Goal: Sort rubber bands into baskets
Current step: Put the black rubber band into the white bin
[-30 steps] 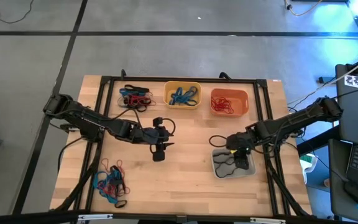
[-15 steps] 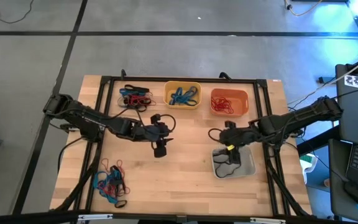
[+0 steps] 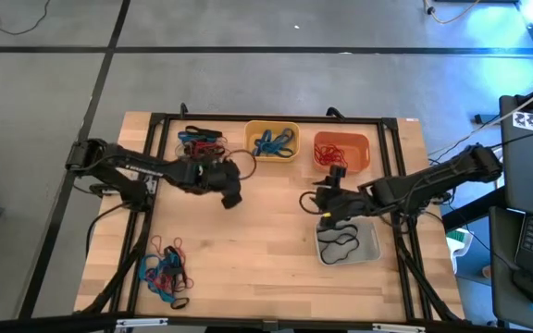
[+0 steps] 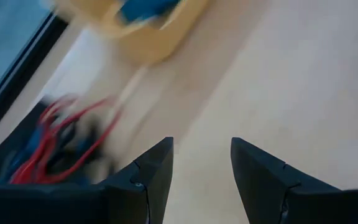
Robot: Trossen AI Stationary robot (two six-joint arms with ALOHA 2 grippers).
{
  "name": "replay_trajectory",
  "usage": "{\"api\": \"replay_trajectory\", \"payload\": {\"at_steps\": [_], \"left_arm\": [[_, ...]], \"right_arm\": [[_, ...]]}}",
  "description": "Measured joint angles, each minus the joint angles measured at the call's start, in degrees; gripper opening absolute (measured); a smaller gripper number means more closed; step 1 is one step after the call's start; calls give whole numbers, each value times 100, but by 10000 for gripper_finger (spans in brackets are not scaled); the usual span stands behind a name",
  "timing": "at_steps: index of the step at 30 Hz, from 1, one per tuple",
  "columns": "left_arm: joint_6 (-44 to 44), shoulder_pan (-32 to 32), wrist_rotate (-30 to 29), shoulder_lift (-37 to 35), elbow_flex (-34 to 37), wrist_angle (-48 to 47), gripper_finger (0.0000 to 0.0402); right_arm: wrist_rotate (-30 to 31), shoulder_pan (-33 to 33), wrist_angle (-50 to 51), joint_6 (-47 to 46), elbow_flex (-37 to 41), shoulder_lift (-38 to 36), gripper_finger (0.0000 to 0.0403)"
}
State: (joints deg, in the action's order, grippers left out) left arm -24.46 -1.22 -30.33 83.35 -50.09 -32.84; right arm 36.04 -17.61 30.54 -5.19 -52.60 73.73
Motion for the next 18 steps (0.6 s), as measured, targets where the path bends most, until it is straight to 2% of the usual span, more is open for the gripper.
{"api": "replay_trajectory", "payload": {"at_steps": [5, 10, 18], "left_arm": [[-75, -723, -3, 104, 0, -611, 159], [164, -1322, 25, 437, 0, -595, 159], [516, -1857, 502, 923, 0, -542, 159]], "right_arm": [[180, 2, -4, 113, 2, 103, 211], [178, 0, -4, 116, 2, 106, 211], [178, 2, 20, 122, 2, 106, 211]]}}
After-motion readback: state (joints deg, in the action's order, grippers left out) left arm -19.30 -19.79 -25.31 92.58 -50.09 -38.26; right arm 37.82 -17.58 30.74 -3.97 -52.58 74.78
